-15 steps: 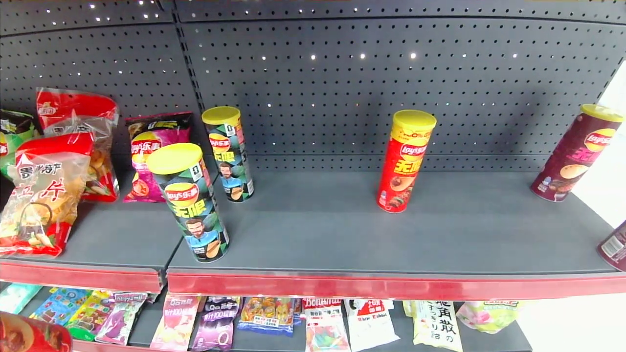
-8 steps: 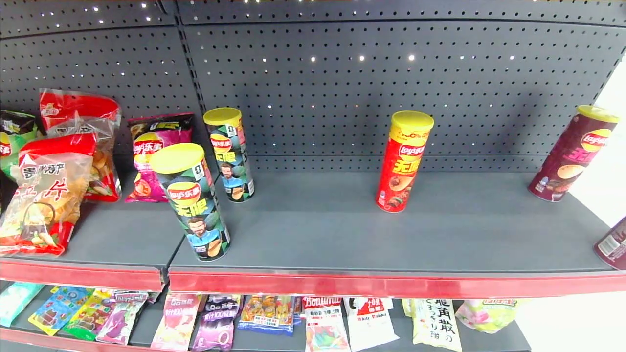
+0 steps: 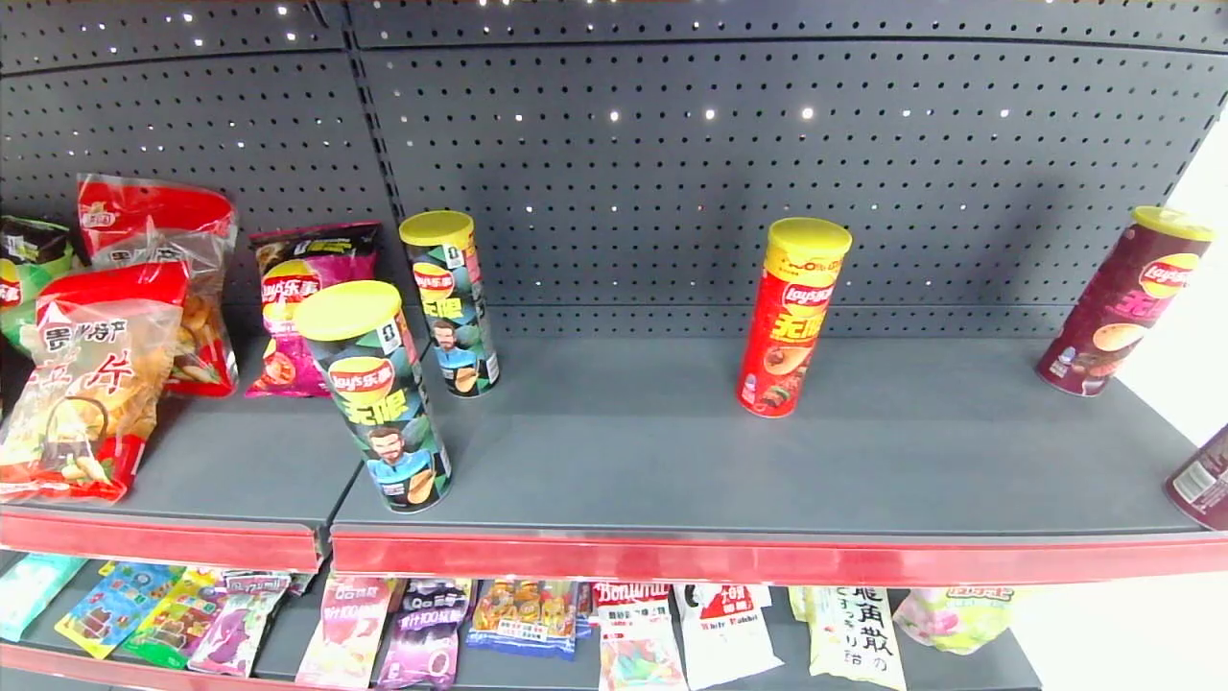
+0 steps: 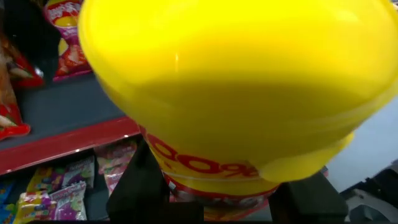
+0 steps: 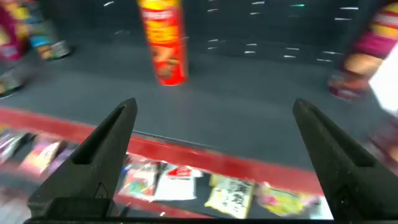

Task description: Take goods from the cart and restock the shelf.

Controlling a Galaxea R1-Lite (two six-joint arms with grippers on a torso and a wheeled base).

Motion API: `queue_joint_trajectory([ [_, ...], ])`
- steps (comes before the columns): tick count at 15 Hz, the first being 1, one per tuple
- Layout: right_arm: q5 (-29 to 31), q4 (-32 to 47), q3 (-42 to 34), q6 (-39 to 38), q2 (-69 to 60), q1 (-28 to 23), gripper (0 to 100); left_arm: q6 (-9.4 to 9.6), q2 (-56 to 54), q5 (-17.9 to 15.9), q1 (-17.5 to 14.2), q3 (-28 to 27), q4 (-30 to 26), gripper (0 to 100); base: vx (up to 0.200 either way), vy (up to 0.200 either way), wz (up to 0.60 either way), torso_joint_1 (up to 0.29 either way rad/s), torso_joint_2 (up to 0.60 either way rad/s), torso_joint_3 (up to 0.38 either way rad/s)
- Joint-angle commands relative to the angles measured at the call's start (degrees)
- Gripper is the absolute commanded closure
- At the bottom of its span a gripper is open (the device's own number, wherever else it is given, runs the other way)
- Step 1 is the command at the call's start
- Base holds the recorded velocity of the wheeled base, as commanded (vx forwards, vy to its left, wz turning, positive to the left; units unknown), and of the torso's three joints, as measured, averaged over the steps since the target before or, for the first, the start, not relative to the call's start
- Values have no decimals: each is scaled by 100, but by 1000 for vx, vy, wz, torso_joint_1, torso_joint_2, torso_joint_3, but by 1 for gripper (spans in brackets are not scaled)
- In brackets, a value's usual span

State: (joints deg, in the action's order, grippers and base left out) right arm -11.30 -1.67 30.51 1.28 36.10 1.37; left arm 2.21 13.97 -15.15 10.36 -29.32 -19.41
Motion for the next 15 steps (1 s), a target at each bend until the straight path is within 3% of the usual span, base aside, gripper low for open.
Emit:
queue_joint_trajectory([
  [1, -1155, -44, 1238, 101, 2455, 259, 0, -10, 194, -260, 18, -21, 7, 100, 0, 0, 0, 0, 0, 0],
  [2, -1419, -44, 1352, 101, 2710, 180, 0, -1, 203, -286, 18, -48, 7, 100, 0, 0, 0, 0, 0, 0],
  [3, -2192, -70, 1519, 197, 3263, -110, 0, -1, 203, -251, 18, -56, 16, 100, 0, 0, 0, 0, 0, 0],
  [4, -2553, -281, 1510, 399, 3641, -268, 0, -1, 211, -216, 10, -56, 16, 100, 0, 0, 0, 0, 0, 0],
  [5, -2869, -940, 1466, 900, 4257, -471, 0, 8, 159, -137, 10, -56, 7, 100, 0, 0, 0, 0, 0, 0],
  [7, -3563, -1635, 1581, 1190, 4907, -523, 0, 8, 185, -102, 10, -127, 7, 100, 0, 0, 0, 0, 0, 0],
  [15, -4161, -1925, 2952, 1656, 6709, -224, 0, 8, 660, -137, 10, -197, 499, 100, 0, 0, 0, 0, 0, 0],
])
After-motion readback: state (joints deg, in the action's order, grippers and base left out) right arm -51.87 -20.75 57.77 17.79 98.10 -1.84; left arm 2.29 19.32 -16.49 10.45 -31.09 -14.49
